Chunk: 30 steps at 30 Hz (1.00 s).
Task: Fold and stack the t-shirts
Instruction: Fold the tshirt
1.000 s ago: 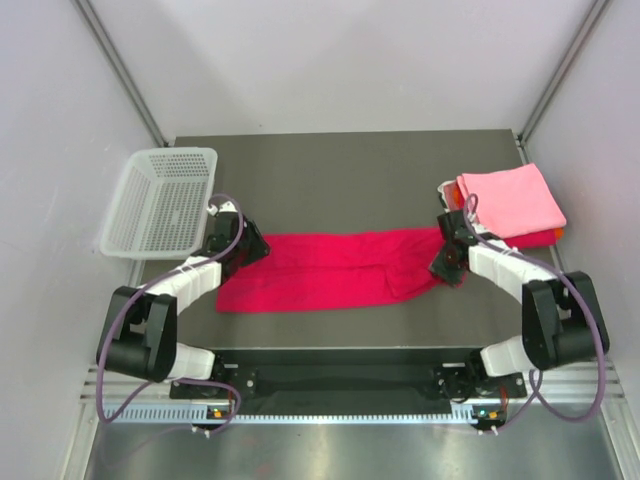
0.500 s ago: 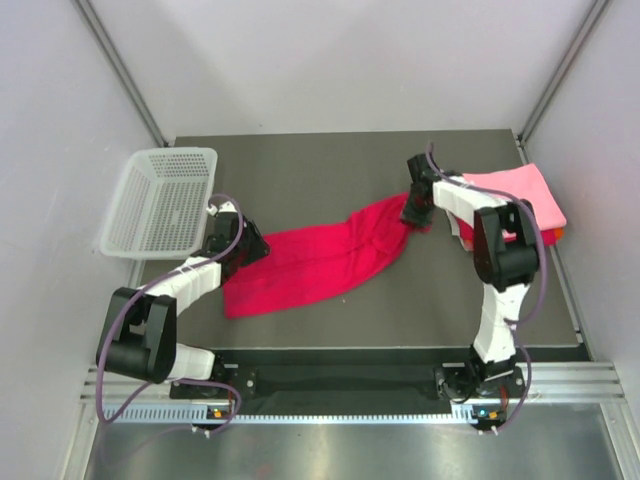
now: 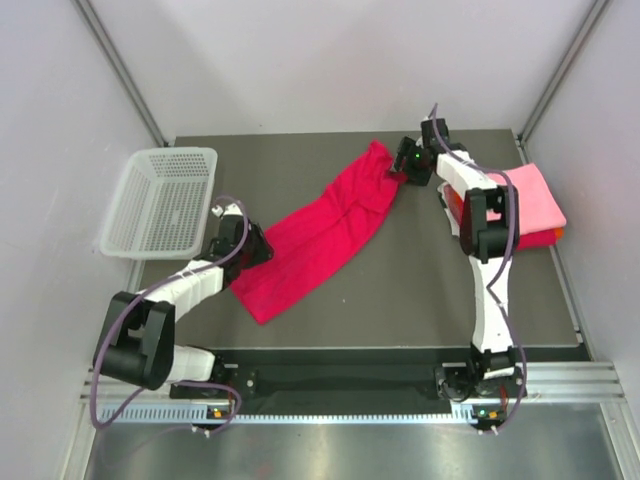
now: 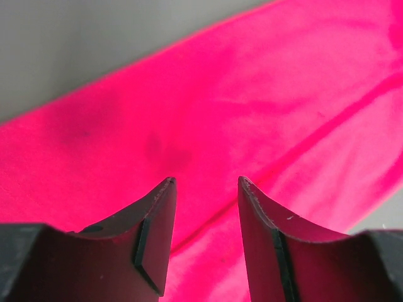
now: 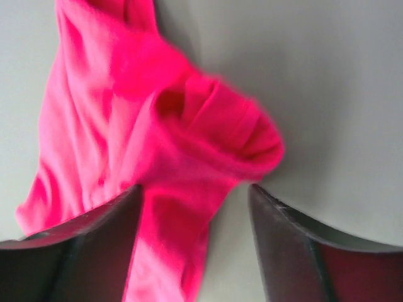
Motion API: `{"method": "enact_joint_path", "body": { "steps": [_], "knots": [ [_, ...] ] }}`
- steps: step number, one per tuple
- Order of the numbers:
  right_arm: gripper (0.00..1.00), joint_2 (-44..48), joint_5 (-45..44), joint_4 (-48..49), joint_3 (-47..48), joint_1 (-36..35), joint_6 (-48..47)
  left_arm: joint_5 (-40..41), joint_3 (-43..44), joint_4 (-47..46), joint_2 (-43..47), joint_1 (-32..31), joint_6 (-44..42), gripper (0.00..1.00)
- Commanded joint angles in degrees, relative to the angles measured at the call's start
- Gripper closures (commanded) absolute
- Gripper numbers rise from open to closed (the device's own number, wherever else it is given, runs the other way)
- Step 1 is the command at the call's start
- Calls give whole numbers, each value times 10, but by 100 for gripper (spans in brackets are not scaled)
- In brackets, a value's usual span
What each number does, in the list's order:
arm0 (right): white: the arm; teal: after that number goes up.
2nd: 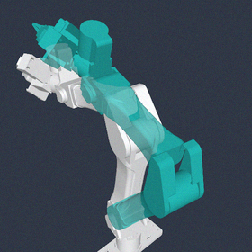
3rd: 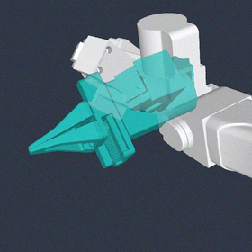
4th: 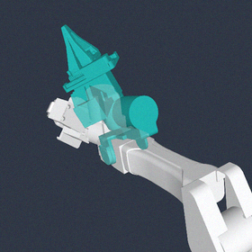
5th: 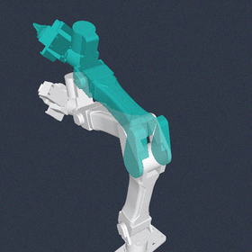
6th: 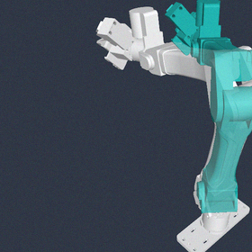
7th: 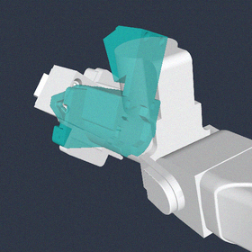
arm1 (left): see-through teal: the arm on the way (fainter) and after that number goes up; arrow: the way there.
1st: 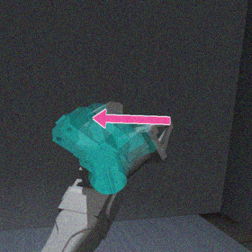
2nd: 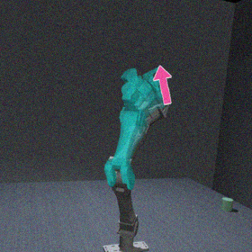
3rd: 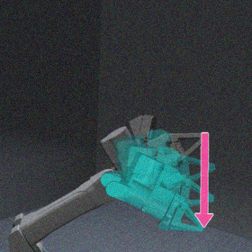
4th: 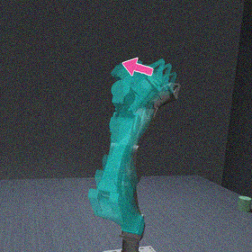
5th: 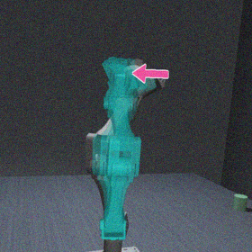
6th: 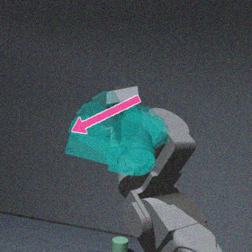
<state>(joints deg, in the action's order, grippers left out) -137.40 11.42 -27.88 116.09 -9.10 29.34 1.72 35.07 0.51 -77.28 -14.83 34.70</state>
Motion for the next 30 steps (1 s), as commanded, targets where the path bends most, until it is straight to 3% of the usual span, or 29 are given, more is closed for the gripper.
{"method": "enact_joint_path", "body": {
  "steps": [1, 6, 16, 23, 30],
  "knots": [
    [27, 125, 85, 76, -74, 6, -37, 38, 9, 17, 44, -48, -16, 51],
    [26, 232, 119, 162, -242, 12, -45, 186, 63, 119, 79, -185, -30, 51],
    [24, 408, 122, 245, -488, 16, -35, 223, 95, 260, 40, -324, -12, 55],
    [23, 450, 127, 300, -568, 23, -23, 256, 104, 314, -22, -411, 23, 61],
    [24, 440, 147, 318, -579, 26, -15, 291, 105, 326, -64, -414, 30, 62]
  ]
}}
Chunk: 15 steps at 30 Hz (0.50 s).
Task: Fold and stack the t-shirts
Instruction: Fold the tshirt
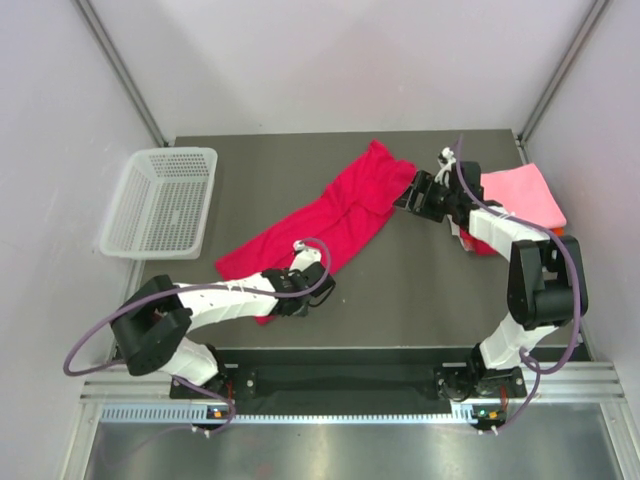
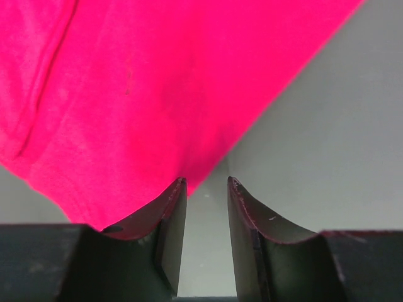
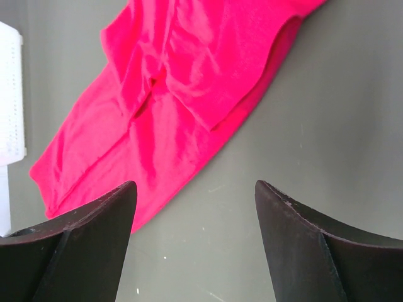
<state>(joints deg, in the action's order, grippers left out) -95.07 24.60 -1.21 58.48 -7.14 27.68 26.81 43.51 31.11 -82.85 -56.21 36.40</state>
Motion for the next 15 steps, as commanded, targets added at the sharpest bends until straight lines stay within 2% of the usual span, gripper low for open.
{"method": "enact_joint_path", "body": {
  "steps": [1, 8, 9, 12, 13, 15],
  "knots": [
    [24, 16, 17, 54, -5, 5, 3, 42, 20, 20, -17, 0, 12, 62],
    [25, 14, 19, 61, -15, 6, 5, 51, 30, 14, -70, 0, 23, 61],
    [25, 14, 19, 61, -15, 7, 5, 47, 30, 9, -75, 0, 23, 63],
    [25, 14, 18, 63, -16, 9, 6, 18, 27, -2, -87, 0, 22, 73],
    [25, 15, 18, 64, -18, 10, 7, 9, 26, -10, -90, 0, 20, 83],
    [25, 16, 17, 65, -19, 12, 8, -29, 28, -19, -93, -1, 16, 93]
  ]
}}
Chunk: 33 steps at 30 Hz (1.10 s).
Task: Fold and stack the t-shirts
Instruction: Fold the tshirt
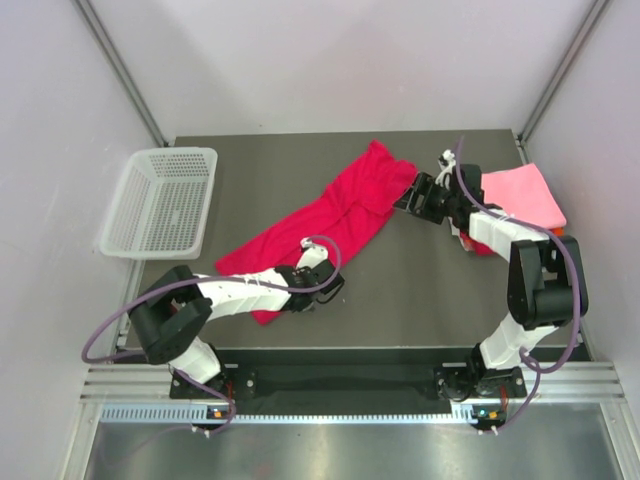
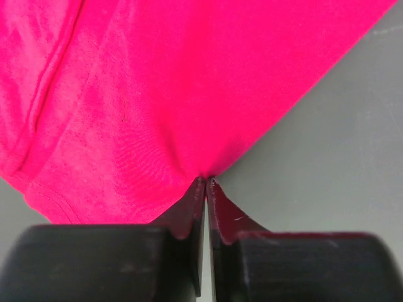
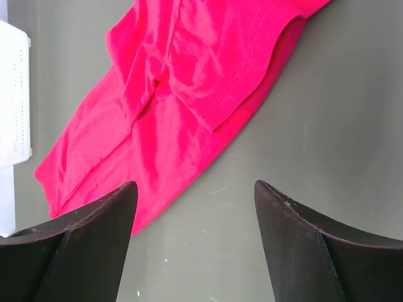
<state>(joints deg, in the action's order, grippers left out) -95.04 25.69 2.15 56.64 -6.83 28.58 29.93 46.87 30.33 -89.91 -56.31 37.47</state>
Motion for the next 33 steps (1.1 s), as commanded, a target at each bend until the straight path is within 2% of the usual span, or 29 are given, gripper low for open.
{"method": "enact_joint_path", "body": {
  "steps": [1, 6, 9, 12, 13, 15, 16, 18, 19, 20, 21, 23, 28, 32, 33],
  "knots": [
    [25, 17, 3, 31, -2, 9, 0, -76, 0, -21, -25, -1, 4, 100],
    [25, 28, -23, 22, -12, 26, 6, -154, 32, -53, -29, -31, 23, 100],
    [25, 44, -39, 22, -27, 47, 21, -186, 80, -77, -57, -53, 58, 100],
    [25, 57, -54, 26, -43, 64, 31, -209, 147, -119, -110, -80, 88, 100],
    [25, 65, -57, 28, -47, 64, 32, -208, 199, -120, -143, -98, 101, 100],
    [25, 71, -61, 37, -57, 84, 34, -209, 255, -113, -192, -117, 105, 100],
    [25, 71, -62, 38, -59, 86, 37, -208, 310, -106, -206, -134, 111, 100],
    [25, 65, -62, 37, -58, 87, 37, -208, 352, -84, -233, -147, 116, 98],
    [25, 61, -62, 37, -58, 87, 37, -212, 371, -83, -235, -154, 118, 88],
    [25, 60, -62, 36, -58, 88, 38, -213, 371, -84, -232, -156, 119, 74],
    [25, 58, -61, 36, -58, 88, 38, -211, 365, -90, -211, -158, 119, 46],
    [25, 59, -62, 38, -58, 88, 38, -197, 323, -105, -178, -159, 118, 31],
    [25, 64, -62, 50, -65, 88, 37, -190, 237, -120, -53, -138, 108, 29],
    [26, 49, -48, 55, -60, 87, 35, -233, 180, -120, 26, -81, 95, 29],
    [27, 36, -40, 57, -54, 86, 35, -268, 167, -124, 52, -62, 93, 29]
  ]
}}
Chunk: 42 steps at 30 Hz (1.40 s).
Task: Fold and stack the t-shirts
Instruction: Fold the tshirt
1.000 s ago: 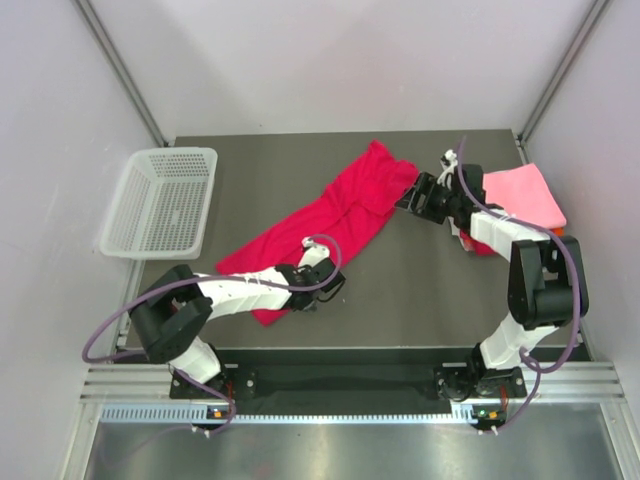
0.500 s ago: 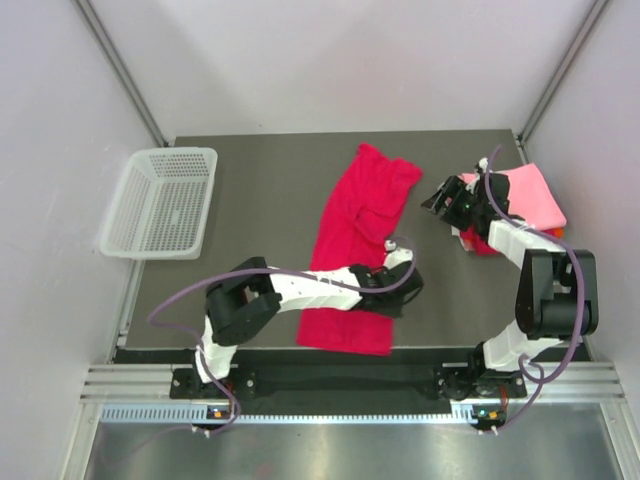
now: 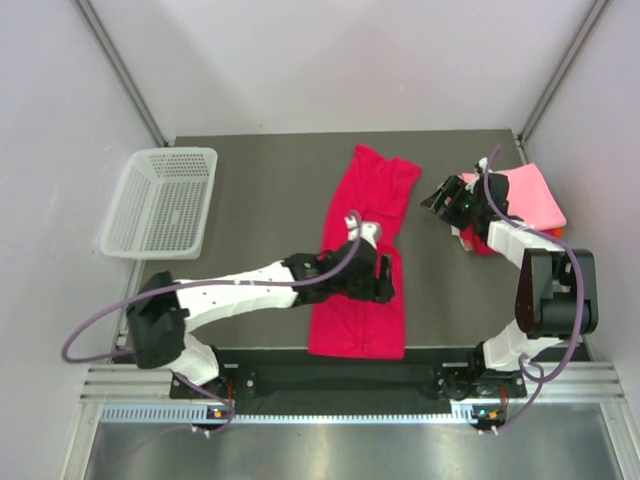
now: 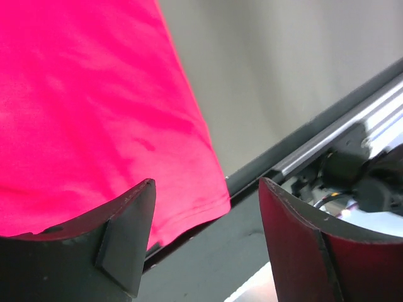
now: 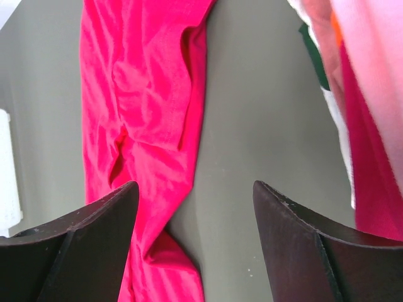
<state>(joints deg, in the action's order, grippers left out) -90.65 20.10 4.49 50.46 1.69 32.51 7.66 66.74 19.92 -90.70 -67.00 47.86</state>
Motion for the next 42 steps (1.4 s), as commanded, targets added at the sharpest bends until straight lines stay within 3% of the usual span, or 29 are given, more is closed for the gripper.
{"method": "enact_joint_path", "body": {
  "steps": [1, 5, 16, 22, 35, 39, 42],
  "knots": [
    [27, -15, 21, 33, 13, -2, -5, -65, -61, -28, 69, 88, -15, 29],
    [29, -63, 39, 31, 48, -12, -6, -141, -104, -66, 94, 194, -45, 29],
    [32, -245, 10, -74, 269, -59, 13, -265, -16, -128, -73, 418, -88, 32],
    [33, -329, -63, -142, 379, -69, 15, -277, 41, -124, -146, 458, -102, 34],
    [48, -544, -72, -265, 740, -92, 9, -272, 39, -126, -158, 489, -133, 35],
    [47, -578, -70, -257, 794, -87, 0, -285, 21, -129, -149, 490, -133, 35],
    [40, -571, -67, -249, 808, -85, -22, -280, -7, -134, -124, 490, -134, 35]
  ]
}}
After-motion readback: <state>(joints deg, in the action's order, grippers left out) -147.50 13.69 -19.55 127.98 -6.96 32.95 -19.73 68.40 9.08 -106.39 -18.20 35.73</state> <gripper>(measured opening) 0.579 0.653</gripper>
